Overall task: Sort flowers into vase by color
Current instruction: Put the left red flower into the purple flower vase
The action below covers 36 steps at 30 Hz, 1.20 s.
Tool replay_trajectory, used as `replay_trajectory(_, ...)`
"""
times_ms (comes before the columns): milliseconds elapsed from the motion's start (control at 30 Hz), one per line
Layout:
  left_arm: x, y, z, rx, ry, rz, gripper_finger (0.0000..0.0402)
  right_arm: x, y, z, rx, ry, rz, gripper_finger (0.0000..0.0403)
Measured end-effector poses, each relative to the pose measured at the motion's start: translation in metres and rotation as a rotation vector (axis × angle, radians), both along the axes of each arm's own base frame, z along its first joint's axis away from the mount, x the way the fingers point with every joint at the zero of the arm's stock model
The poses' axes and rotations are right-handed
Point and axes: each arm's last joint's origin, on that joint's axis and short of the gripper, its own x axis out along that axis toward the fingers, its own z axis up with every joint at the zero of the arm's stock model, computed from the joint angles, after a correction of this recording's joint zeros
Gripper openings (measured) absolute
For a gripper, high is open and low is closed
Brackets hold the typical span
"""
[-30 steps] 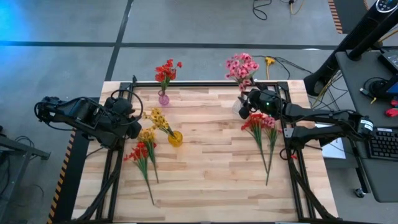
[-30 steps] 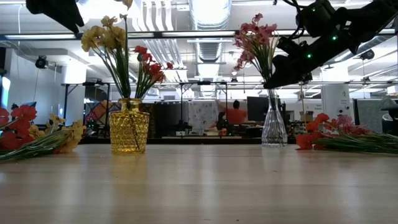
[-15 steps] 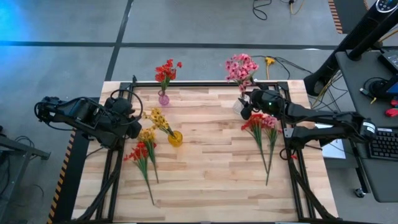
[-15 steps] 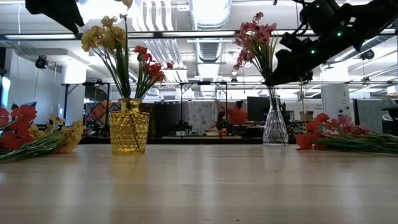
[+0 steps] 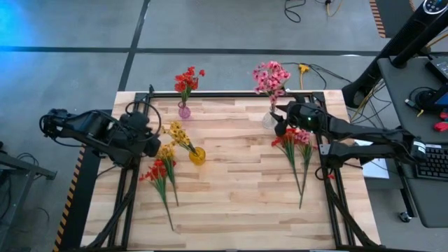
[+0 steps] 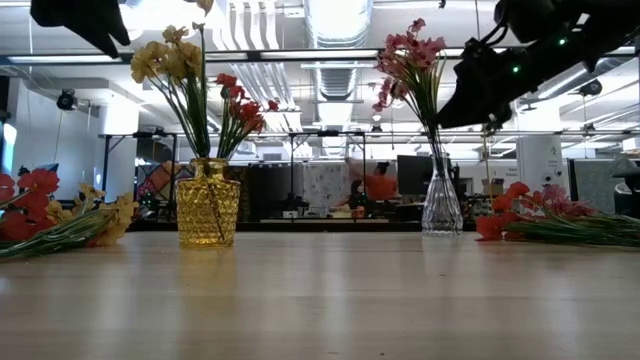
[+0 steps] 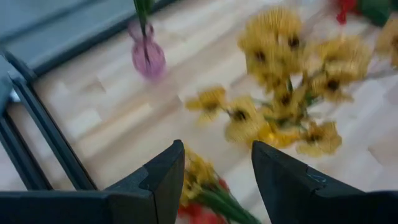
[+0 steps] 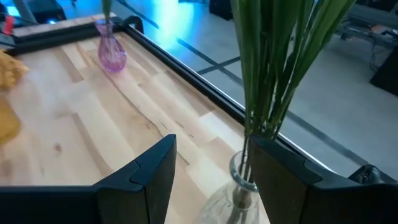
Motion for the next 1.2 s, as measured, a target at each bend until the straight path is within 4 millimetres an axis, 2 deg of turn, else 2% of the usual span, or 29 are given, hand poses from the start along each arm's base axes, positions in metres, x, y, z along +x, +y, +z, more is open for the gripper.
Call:
replay_trajectory(267, 0.027, -0.015, -0.018, -0.165, 0.147, 0.018, 0.0169, -0.002, 0.012, 0.007, 0.005, -0.042, 0.049, 0.0192)
replay_trajectory(433, 0.028, -0.028, -0.026, -0.238, 0.244, 0.104, 0.0168, -0.001, 0.017, 0.008, 0.003, -0.043, 0.076, 0.0192)
replay_trajectory(867, 0.019, -0.095, -0.043, -0.478, 0.324, 0.288, 0.0168, 0.002, 0.024, 0.018, 0.004, -0.005, 0.126, 0.0192)
replay_trajectory(1033, 0.022, -0.127, -0.057, -0.509, 0.305, 0.346, 0.0168, 0.003, 0.027, 0.025, 0.014, 0.003, 0.177, 0.0192)
replay_trajectory(1200, 0.027, -0.157, -0.08, -0.471, 0.316, 0.438, 0.0178, 0.004, 0.03, 0.03, 0.011, -0.001, 0.201, 0.0192)
